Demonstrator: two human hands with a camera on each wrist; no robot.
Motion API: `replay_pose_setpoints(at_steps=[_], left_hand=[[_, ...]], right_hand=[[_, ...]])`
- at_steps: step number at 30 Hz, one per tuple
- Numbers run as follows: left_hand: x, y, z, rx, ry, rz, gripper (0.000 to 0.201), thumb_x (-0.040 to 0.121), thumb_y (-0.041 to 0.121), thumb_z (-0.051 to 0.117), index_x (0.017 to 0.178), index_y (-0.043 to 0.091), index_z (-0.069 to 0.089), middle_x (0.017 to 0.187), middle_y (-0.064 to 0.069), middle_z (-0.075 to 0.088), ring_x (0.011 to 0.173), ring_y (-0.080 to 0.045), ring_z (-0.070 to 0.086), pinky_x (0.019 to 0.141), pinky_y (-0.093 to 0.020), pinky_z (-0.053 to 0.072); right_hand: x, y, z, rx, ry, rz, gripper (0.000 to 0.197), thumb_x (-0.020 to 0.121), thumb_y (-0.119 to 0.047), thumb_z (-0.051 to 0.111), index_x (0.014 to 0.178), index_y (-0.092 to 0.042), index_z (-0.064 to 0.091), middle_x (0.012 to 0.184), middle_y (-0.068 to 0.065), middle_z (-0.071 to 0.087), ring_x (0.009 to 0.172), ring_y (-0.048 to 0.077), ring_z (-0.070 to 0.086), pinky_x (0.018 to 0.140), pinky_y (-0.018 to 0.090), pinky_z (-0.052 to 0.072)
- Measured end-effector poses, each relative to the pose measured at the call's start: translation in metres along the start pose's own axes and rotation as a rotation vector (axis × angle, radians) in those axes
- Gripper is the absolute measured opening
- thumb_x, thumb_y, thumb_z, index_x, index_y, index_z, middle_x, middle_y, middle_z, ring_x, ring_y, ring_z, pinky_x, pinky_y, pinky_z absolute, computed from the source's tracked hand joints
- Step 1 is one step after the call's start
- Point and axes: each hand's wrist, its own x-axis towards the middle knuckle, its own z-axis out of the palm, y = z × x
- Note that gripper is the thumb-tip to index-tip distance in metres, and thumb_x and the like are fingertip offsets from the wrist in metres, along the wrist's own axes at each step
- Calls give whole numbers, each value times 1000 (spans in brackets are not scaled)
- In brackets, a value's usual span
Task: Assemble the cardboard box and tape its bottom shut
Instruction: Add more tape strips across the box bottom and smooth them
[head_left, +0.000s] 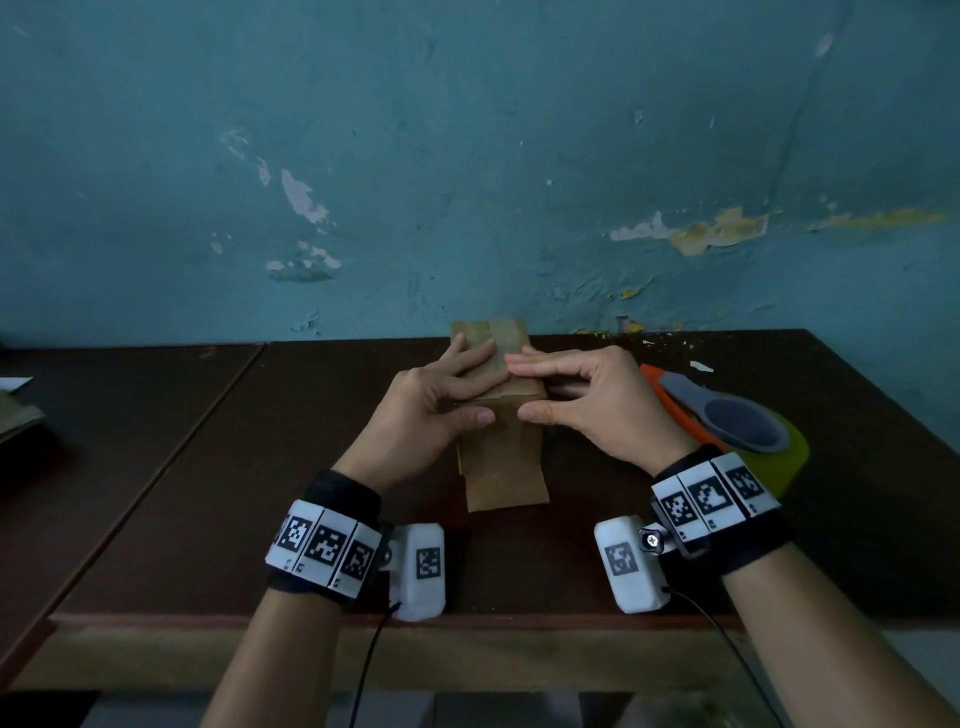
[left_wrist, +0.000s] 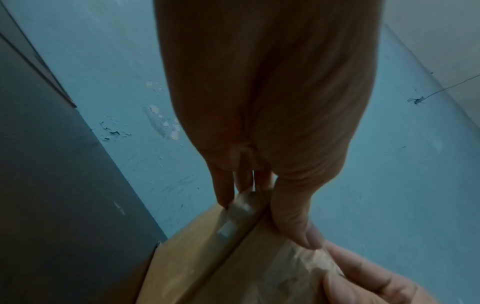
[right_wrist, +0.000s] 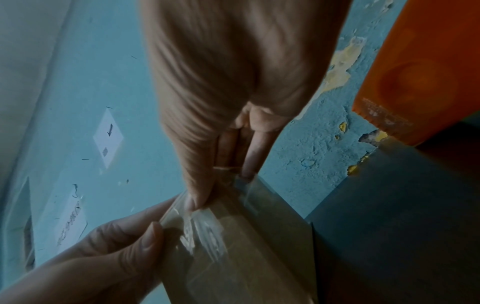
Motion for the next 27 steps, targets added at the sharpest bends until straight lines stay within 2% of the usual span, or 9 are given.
replay_pose_setpoints(at_steps=[4, 7, 9, 12, 15, 17, 20, 27], left_hand=[[-1, 3, -5, 43, -77, -5, 60, 94, -3, 64, 144, 29, 55, 164, 10, 32, 156, -9, 5, 128, -39, 13], [-3, 3, -10, 80, -154, -24, 82, 88, -21, 54, 148, 34, 49, 166, 18, 24, 156, -4, -2, 124, -32, 8], [-4, -1, -14, 82, -181, -9, 90, 85, -26, 49, 150, 35, 46, 166, 21, 22, 155, -2, -5, 123, -31, 8], [-4, -8, -16, 49, -191, 27, 86, 89, -25, 52, 151, 34, 46, 166, 21, 23, 156, -4, -4, 124, -35, 10], [-4, -9, -15, -15, -155, 31, 73, 93, -18, 55, 149, 29, 50, 165, 18, 28, 156, -6, 1, 125, -33, 12], [-5, -10, -15, -36, -129, 20, 70, 93, -20, 51, 146, 26, 53, 164, 18, 32, 156, -5, 4, 126, -33, 11], [-6, -12, -17, -21, -112, 17, 71, 91, -23, 46, 144, 23, 56, 162, 18, 35, 156, -4, 6, 128, -39, 9], [-6, -18, -21, -58, -149, 63, 61, 94, -12, 59, 143, 24, 55, 162, 15, 35, 157, -8, 6, 128, -45, 11]], right_hand=[[0, 0, -1, 4, 3, 0, 49, 76, -11, 87, 123, -17, 74, 131, -7, 69, 133, 0, 54, 106, 34, 52], [0, 1, -1, 14, 9, 8, 48, 76, -10, 87, 122, -15, 74, 129, -6, 70, 132, 0, 55, 105, 35, 53], [1, 2, -1, 20, 7, 8, 47, 76, -10, 87, 121, -14, 74, 128, -7, 71, 132, 1, 55, 105, 36, 53], [1, 3, -1, 23, 2, 8, 47, 75, -11, 87, 121, -13, 74, 128, -7, 71, 132, 1, 55, 105, 35, 53], [2, 5, -1, 28, 2, 11, 47, 75, -11, 88, 120, -13, 74, 128, -7, 71, 132, 1, 55, 105, 36, 53], [1, 5, -1, 27, 3, 10, 48, 75, -11, 88, 121, -13, 74, 128, -7, 71, 132, 1, 55, 105, 36, 53], [1, 6, -1, 47, -2, 8, 47, 76, -11, 87, 121, -11, 74, 127, -6, 71, 132, 1, 55, 105, 35, 53], [1, 2, 0, 46, 10, -14, 26, 92, -21, 74, 117, -11, 76, 125, -5, 73, 129, 1, 58, 112, 32, 46]])
